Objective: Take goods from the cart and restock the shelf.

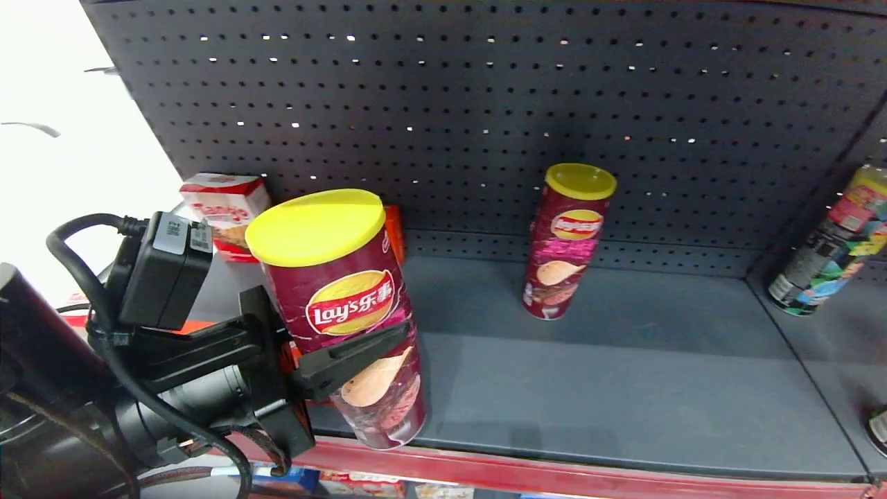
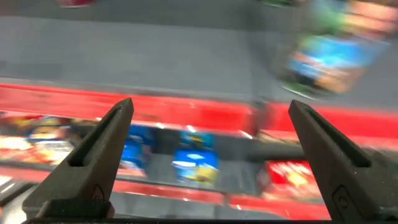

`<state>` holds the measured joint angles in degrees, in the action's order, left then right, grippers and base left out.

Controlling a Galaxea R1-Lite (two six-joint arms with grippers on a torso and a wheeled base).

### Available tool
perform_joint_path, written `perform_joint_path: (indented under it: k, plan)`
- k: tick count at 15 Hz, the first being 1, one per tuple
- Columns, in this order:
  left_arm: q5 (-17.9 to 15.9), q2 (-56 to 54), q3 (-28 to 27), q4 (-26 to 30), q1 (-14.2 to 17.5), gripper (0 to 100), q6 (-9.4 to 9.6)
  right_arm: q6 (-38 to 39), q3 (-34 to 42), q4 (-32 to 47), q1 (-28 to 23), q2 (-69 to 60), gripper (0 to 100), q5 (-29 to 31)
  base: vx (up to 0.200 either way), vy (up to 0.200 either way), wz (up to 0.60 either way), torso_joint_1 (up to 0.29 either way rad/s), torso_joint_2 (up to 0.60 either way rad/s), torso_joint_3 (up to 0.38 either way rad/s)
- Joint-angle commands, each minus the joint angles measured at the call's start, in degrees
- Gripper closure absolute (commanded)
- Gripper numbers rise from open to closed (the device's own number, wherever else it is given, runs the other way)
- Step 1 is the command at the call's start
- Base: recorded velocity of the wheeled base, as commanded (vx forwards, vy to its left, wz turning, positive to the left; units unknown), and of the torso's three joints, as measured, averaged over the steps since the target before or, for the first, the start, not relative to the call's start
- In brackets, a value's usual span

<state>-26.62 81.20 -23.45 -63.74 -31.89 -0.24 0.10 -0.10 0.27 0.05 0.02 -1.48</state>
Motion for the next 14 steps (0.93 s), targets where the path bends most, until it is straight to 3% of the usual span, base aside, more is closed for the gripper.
perform_joint_path:
  k: [1,6,8,14]
  plan:
    - [0.0,0.2,0.0,-0.1,0.1,100,-0.02,0.0,0.0,0.0,0.0,0.0,0,0.0,0.000,0.000,0.00,0.000,0.00,0.000]
    - [-0.1,0.4,0.0,-0.1,0.5,100,-0.02,0.0,0.0,0.0,0.0,0.0,0,0.0,0.000,0.000,0.00,0.000,0.00,0.000]
    - [-0.1,0.5,-0.1,-0.1,0.6,100,-0.02,0.0,0.0,0.0,0.0,0.0,0,0.0,0.000,0.000,-0.60,0.002,0.00,0.002]
    - [-0.1,0.5,0.2,-0.1,1.2,100,-0.02,0.0,0.0,0.0,0.0,0.0,0,0.0,0.000,0.000,0.00,0.000,0.00,0.000]
